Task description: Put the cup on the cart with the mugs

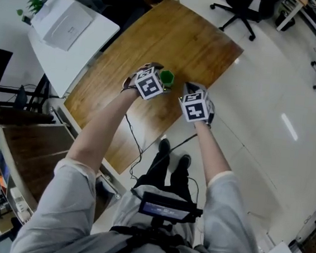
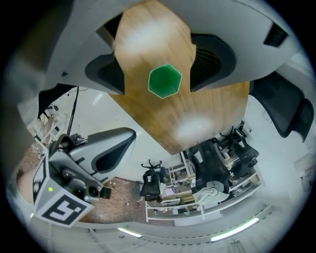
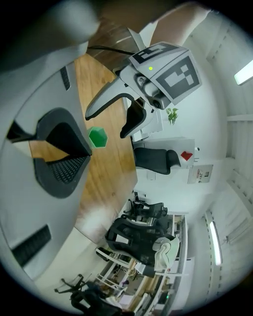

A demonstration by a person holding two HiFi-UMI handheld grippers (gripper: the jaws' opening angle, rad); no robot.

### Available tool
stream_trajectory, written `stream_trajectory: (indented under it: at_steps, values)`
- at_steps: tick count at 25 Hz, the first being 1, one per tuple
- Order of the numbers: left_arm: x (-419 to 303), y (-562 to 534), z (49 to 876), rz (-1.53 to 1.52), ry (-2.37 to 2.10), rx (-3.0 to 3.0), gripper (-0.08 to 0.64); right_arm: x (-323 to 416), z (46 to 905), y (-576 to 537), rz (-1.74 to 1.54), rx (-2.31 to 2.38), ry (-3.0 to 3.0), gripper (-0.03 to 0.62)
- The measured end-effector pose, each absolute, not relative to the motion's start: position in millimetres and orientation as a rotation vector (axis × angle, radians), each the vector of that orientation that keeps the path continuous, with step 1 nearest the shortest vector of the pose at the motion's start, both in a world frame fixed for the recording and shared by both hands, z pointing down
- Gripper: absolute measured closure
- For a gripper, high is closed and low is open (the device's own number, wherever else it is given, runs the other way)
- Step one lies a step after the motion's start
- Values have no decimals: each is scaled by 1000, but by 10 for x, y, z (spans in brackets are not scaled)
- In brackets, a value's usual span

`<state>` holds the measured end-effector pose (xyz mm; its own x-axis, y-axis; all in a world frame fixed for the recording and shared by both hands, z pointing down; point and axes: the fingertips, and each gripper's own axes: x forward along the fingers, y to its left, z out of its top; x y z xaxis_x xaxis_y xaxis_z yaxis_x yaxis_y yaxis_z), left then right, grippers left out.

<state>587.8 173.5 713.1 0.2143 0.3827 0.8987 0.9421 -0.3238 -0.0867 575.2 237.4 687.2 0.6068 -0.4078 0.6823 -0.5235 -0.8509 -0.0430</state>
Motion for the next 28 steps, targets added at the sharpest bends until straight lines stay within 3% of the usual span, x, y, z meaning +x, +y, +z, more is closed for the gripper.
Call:
stream_trajectory:
  at_steps: [19, 22, 28]
  values:
    - [5977, 1682, 7862, -1251, -1298, -1538, 143, 6064, 7270, 2482, 1192, 2698, -699, 591]
    - [6004, 1689, 7885, -1270, -1254, -1547, 232, 6086, 7264, 2557, 1188, 2721, -675, 591]
    - [5982, 1775, 7835, -1277, -1285, -1587, 233, 6047, 7275, 2582, 1192, 2702, -693, 591]
